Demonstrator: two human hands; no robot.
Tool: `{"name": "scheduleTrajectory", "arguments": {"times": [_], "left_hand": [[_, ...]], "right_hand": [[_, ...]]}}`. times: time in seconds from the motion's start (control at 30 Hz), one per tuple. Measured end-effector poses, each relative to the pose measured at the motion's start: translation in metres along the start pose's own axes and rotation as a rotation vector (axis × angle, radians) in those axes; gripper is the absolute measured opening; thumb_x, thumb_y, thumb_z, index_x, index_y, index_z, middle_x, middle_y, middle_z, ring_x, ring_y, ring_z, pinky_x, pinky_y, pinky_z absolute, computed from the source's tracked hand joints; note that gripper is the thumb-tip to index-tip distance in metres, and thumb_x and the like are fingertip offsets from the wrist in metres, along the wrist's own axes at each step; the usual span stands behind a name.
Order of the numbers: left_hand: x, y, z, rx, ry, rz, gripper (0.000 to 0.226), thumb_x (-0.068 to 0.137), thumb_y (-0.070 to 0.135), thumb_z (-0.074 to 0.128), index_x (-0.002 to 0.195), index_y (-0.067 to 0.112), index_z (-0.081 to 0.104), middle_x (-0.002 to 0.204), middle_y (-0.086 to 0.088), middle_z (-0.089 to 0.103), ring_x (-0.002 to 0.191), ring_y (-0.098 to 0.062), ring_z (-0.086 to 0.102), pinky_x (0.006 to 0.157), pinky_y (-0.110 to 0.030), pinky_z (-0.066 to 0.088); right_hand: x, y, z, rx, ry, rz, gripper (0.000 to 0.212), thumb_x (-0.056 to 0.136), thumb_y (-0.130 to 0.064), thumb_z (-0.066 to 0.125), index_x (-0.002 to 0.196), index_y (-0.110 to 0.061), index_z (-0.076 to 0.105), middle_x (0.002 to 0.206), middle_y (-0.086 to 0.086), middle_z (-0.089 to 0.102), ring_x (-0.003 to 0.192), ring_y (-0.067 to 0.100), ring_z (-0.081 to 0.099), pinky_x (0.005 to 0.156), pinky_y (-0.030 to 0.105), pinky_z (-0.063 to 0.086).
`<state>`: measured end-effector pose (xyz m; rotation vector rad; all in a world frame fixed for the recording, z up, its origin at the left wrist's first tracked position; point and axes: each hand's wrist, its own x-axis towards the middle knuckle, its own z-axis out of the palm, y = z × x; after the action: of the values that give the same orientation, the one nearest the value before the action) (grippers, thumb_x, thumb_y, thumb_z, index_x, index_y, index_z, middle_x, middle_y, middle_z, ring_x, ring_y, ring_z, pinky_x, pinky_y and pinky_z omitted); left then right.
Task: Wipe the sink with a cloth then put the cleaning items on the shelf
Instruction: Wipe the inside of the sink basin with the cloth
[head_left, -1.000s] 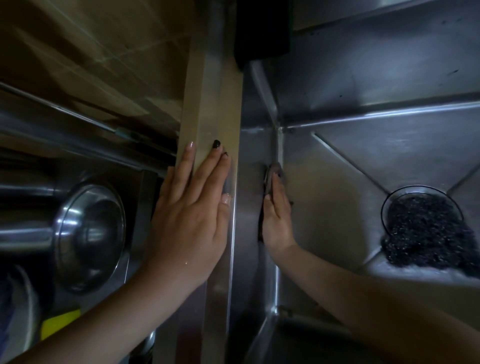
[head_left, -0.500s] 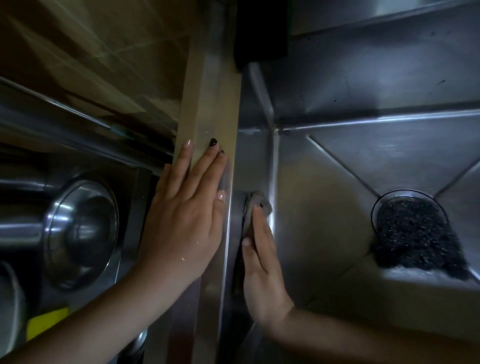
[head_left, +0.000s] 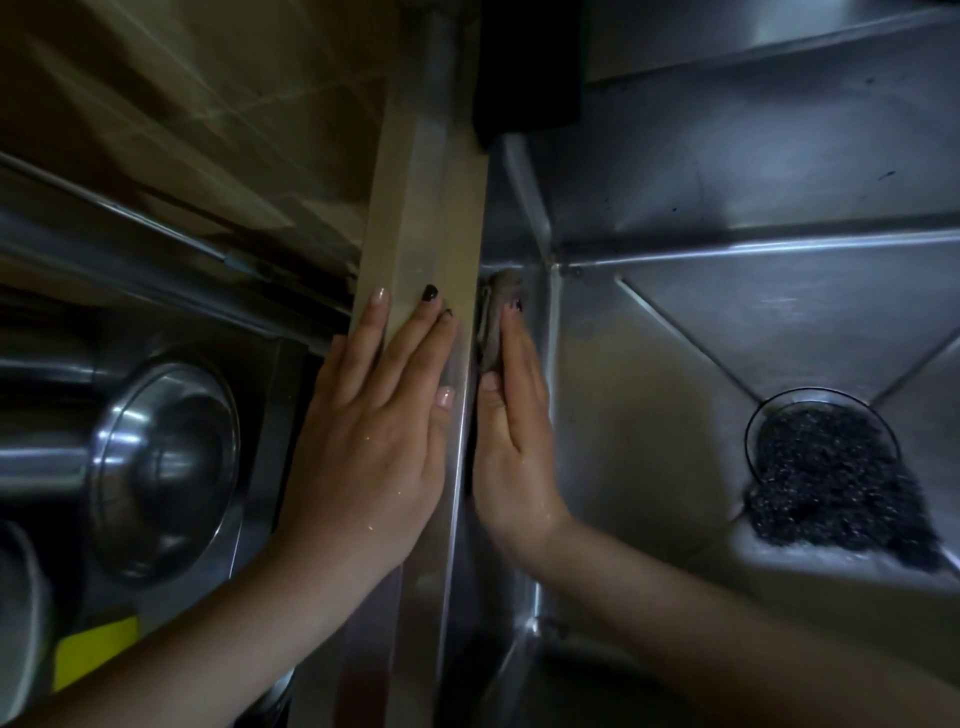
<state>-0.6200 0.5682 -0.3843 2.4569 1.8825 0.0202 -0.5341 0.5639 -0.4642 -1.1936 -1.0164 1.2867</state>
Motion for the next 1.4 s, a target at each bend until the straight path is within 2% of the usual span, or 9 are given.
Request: {"name": "scheduleTrajectory", "arguments": {"times": [0.2, 0.4, 0.63, 0.7, 0.8, 0.83, 0.93, 1.13, 1.4], "left_hand": [[0.0, -0.001, 0.0, -0.011, -0.01, -0.007, 0.049, 0.095, 0.026, 0.024, 0.142, 0.014, 0.029, 0.147, 0.006, 0.02, 0.142, -0.02, 0.01, 0.114, -0.046, 0.018], [0.0, 0.001, -0.001, -0.003, -0.016, -0.009, 0.049, 0.096, 0.027, 0.023, 0.142, 0.014, 0.03, 0.148, 0.006, 0.021, 0.142, -0.021, 0.009, 0.114, -0.045, 0.016], [0.0, 0.001, -0.003, -0.003, -0.006, -0.007, 0.05, 0.095, 0.027, 0.023, 0.14, 0.011, 0.034, 0.148, -0.004, 0.033, 0.142, -0.025, 0.013, 0.114, -0.04, 0.013], [0.0, 0.001, -0.004, -0.011, -0.001, -0.008, 0.051, 0.095, 0.028, 0.022, 0.14, 0.011, 0.035, 0.149, -0.003, 0.033, 0.142, -0.024, 0.013, 0.113, -0.036, 0.009], [0.0, 0.001, -0.005, -0.047, 0.005, 0.005, 0.052, 0.094, 0.03, 0.02, 0.14, 0.01, 0.035, 0.149, -0.004, 0.033, 0.142, -0.023, 0.012, 0.113, -0.035, 0.009], [0.0, 0.001, -0.005, -0.065, 0.007, 0.01, 0.052, 0.094, 0.03, 0.021, 0.14, 0.01, 0.035, 0.149, -0.004, 0.033, 0.142, -0.023, 0.011, 0.114, -0.034, 0.01], [-0.001, 0.0, -0.005, -0.231, 0.045, -0.035, 0.047, 0.094, 0.024, 0.032, 0.14, 0.011, 0.036, 0.149, -0.005, 0.032, 0.142, -0.018, 0.011, 0.111, -0.03, 0.012], [0.0, -0.004, -0.007, -0.474, 0.112, -0.131, 0.038, 0.091, 0.016, 0.05, 0.13, 0.018, 0.048, 0.148, -0.002, 0.033, 0.14, -0.009, 0.015, 0.104, -0.017, 0.015], [-0.029, -0.01, -0.015, -0.426, 0.008, 0.002, 0.028, 0.091, 0.016, 0.052, 0.117, 0.012, 0.059, 0.15, -0.003, 0.027, 0.141, -0.012, 0.007, 0.116, -0.044, 0.012]], "right_hand": [[0.024, 0.078, -0.02, -0.185, -0.001, 0.209, 0.05, 0.099, -0.016, 0.032, 0.147, -0.021, 0.018, 0.153, -0.009, 0.018, 0.144, 0.009, 0.015, 0.119, 0.027, 0.008], [-0.007, 0.107, -0.031, -0.34, -0.106, 0.303, 0.05, 0.101, -0.021, 0.033, 0.144, -0.032, 0.009, 0.152, -0.013, 0.016, 0.138, -0.003, 0.007, 0.112, 0.015, 0.001], [-0.026, 0.087, -0.034, -0.237, -0.041, 0.476, 0.052, 0.096, -0.018, 0.046, 0.144, -0.029, 0.03, 0.147, -0.009, 0.035, 0.136, 0.009, 0.031, 0.113, 0.023, 0.02], [-0.018, 0.075, -0.037, -0.213, -0.033, 0.531, 0.049, 0.096, -0.014, 0.047, 0.142, -0.025, 0.036, 0.138, 0.001, 0.049, 0.124, 0.013, 0.048, 0.107, 0.025, 0.035], [-0.012, 0.052, -0.041, 0.06, 0.053, 0.62, 0.04, 0.094, -0.003, 0.048, 0.132, -0.016, 0.05, 0.083, 0.004, 0.066, 0.063, 0.004, 0.064, 0.06, 0.012, 0.051], [-0.012, 0.045, -0.044, 0.114, 0.068, 0.644, 0.039, 0.094, -0.001, 0.048, 0.13, -0.014, 0.052, 0.079, 0.005, 0.065, 0.059, 0.007, 0.062, 0.057, 0.013, 0.051], [-0.016, 0.03, -0.056, 0.091, -0.006, 0.649, 0.034, 0.092, -0.001, 0.052, 0.126, -0.005, 0.057, 0.103, 0.015, 0.066, 0.087, 0.021, 0.061, 0.085, 0.034, 0.052], [-0.043, -0.017, -0.066, 0.232, -0.157, 0.576, 0.027, 0.092, 0.003, 0.046, 0.111, -0.003, 0.065, 0.096, 0.016, 0.069, 0.081, 0.021, 0.064, 0.068, 0.021, 0.054], [-0.09, -0.041, -0.058, 0.233, -0.245, 0.513, 0.039, 0.08, 0.002, 0.066, 0.103, -0.029, 0.062, 0.102, -0.006, 0.064, 0.096, 0.008, 0.065, 0.081, 0.025, 0.055]]}}
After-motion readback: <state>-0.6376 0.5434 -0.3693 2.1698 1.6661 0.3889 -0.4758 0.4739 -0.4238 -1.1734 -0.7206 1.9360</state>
